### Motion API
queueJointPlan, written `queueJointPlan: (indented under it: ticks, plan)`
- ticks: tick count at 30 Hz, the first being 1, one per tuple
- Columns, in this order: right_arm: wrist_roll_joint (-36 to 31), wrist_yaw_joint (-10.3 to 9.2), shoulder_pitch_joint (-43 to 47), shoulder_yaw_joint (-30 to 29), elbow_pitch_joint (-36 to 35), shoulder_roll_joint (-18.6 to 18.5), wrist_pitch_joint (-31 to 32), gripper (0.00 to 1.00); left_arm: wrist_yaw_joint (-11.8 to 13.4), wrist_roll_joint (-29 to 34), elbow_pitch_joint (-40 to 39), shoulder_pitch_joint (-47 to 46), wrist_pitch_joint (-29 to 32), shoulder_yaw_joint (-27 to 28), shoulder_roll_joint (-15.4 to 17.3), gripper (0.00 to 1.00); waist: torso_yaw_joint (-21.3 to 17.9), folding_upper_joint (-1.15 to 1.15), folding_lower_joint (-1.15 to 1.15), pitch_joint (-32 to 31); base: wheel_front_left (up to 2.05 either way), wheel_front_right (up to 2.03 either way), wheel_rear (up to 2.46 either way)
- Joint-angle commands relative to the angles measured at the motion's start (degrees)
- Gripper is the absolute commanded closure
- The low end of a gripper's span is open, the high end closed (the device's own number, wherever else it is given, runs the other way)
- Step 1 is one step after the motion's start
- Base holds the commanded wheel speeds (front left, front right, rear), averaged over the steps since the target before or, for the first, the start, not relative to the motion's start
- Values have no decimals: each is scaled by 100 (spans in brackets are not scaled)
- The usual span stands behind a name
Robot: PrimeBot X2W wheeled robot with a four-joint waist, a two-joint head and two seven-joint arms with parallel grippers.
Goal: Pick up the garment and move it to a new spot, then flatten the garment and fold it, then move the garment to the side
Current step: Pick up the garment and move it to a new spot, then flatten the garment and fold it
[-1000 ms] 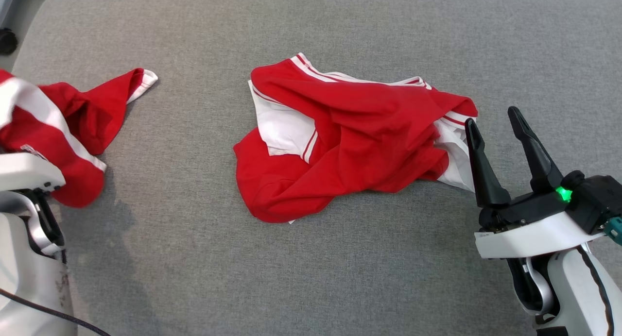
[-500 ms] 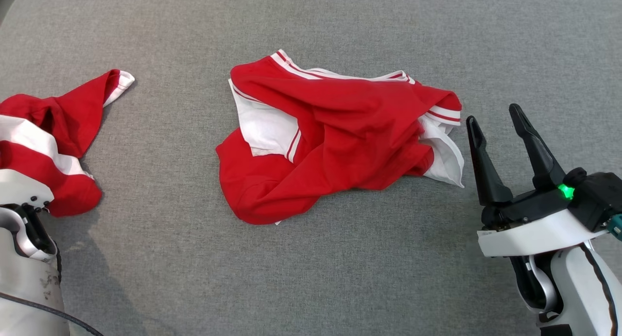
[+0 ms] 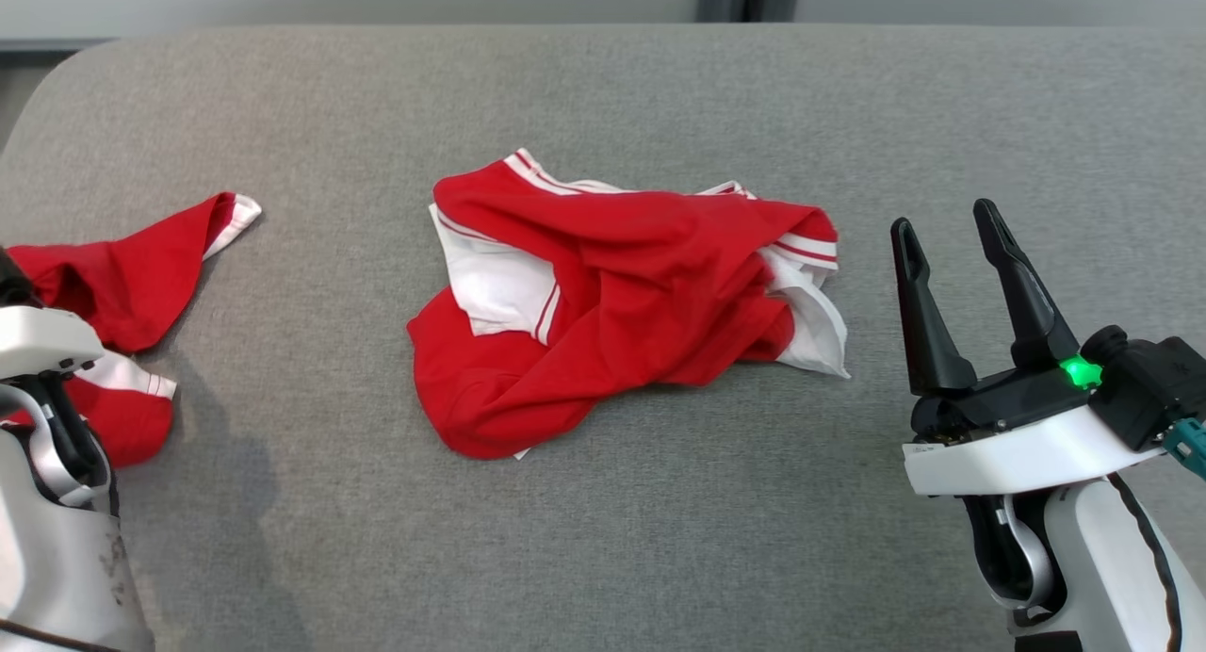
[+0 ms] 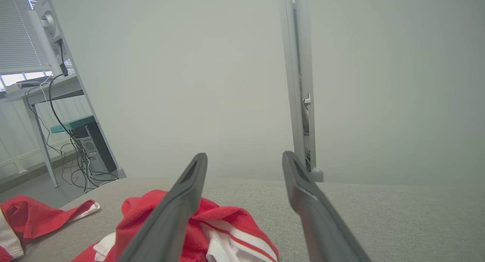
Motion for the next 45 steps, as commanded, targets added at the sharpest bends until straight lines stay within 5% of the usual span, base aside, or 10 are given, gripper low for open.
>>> queueJointPlan:
  ticks: [1, 10, 22, 30, 45]
  plan:
    - [32, 14, -24, -14, -50, 8, -28, 0, -66, 31, -133, 79, -3, -48, -21, 0, -117, 0, 0, -129, 0, 0, 0]
    - [4, 14, -46, 155, -49, 126, -28, 0, -560, 88, -1142, 698, -2, -964, -199, 0, -545, 0, 0, -492, 0, 0, 0]
    - [91, 14, 115, 498, 141, 70, -28, 0, -1028, -28, -862, 1141, -3, -2201, -228, 0, -1131, 0, 0, -803, 0, 0, 0]
    - [-9, 14, 573, 365, 232, 44, -28, 0, -1051, -46, -509, 1507, -3, -2633, -229, 0, -1264, 0, 0, -1050, 0, 0, 0]
    - [-233, 14, 1208, 36, 461, 194, -28, 0, -509, -653, -553, 2396, -3, -3292, -230, 0, -962, 0, 0, -1451, 0, 0, 0]
